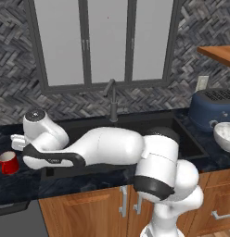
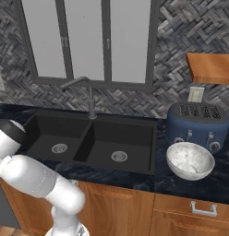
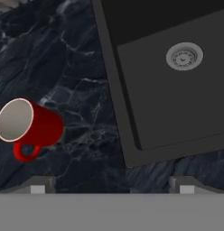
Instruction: Pick the mug and place it in the sink. Pick the bowl and place it in the open cabinet and then close the cabinet.
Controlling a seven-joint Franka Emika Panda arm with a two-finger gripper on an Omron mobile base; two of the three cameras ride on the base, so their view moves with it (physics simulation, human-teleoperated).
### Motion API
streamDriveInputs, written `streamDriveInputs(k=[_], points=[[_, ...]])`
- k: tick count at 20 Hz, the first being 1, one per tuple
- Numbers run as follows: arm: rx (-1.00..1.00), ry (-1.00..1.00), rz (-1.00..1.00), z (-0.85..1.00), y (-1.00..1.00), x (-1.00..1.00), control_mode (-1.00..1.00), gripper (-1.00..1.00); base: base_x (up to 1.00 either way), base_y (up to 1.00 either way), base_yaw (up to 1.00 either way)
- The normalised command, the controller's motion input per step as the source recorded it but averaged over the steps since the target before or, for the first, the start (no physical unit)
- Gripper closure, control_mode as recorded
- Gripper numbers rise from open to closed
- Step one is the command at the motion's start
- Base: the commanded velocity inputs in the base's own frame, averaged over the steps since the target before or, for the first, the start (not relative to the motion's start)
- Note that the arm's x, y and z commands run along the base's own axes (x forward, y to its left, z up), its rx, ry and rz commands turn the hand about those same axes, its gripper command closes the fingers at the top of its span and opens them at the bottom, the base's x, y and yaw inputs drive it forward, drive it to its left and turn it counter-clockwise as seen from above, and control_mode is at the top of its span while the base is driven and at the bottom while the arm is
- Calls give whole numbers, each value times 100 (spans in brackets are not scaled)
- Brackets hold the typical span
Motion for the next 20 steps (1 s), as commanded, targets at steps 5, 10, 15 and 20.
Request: streamDriveInputs(k=[5,10,15,20], points=[[0,8,0,-8,46,26,-100,-100,0,0,0],[0,17,0,-7,43,14,-100,-100,0,0,0],[0,0,0,-29,32,34,-100,-100,0,0,0],[0,-1,0,-27,25,30,-100,-100,0,0,0]])
